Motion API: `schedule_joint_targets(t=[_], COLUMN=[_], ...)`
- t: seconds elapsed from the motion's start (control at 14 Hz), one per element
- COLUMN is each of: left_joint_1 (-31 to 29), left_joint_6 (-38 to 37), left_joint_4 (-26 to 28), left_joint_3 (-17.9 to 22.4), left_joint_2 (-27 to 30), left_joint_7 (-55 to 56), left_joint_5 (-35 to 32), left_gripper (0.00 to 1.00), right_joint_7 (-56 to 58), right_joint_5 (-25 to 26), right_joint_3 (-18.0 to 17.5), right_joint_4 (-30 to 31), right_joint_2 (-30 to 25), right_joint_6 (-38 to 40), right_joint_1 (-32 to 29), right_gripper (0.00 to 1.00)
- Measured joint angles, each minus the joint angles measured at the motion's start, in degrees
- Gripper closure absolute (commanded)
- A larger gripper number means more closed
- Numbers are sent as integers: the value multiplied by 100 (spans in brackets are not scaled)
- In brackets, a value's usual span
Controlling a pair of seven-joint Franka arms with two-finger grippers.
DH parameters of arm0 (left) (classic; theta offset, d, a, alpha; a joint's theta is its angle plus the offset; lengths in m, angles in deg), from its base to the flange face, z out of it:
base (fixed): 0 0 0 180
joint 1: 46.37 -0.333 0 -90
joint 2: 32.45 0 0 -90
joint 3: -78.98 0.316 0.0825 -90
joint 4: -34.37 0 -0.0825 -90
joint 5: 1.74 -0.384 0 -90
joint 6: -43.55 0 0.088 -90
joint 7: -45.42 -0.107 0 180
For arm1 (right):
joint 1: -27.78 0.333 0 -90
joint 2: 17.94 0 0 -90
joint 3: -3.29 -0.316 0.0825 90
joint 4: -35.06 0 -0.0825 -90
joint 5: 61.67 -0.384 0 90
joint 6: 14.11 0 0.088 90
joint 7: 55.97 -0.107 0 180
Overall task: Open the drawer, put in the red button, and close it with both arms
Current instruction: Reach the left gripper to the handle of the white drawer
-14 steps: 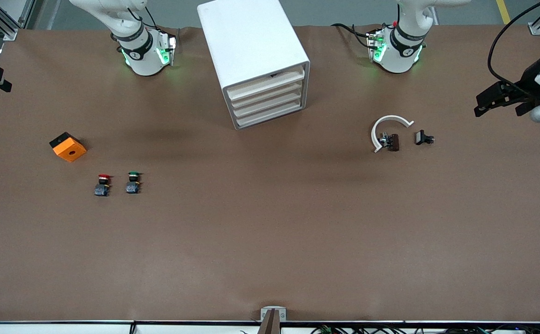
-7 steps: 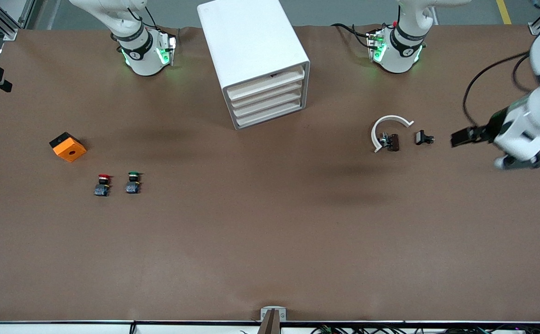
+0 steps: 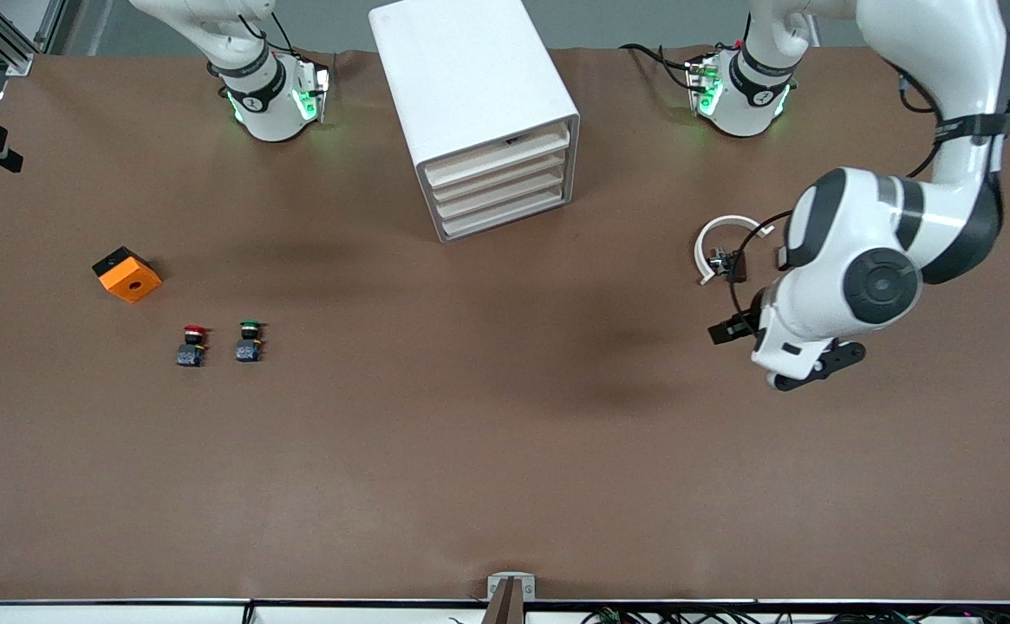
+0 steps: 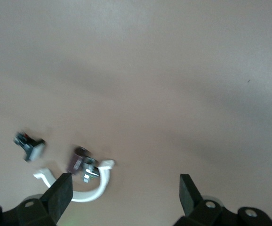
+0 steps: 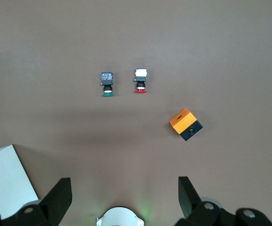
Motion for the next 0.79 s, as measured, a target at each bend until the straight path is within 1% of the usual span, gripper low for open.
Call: schedule_joint_targets(t=[0.07,0.14,0.29,0.43,0.79], left_joint_1=[107,176,231,234,264], left_joint_6=[-43,-150,-474,-688,-997], left_joint_4=[-89,-178,-330,-429,-487], left_joint_3=[-7,-18,-48,-67,-391], left_joint_2=[-123,-241,-481,-694,-1229], left_joint_7=[497,960,1687,2303,4056], left_joint_5=[107,430,1359,2007,3037], left_gripper=[0,0,0,0,0], right_joint_7=[0,0,1,1,1], right_joint_5=[0,0,1,1,2], right_joint_3=[0,0,0,0,-1], right_joint_4=[0,0,0,0,0], right_joint_2=[0,0,0,0,0], right_joint_6=[0,0,0,0,0], right_joint_1=[0,0,0,0,0], right_gripper=[0,0,0,0,0])
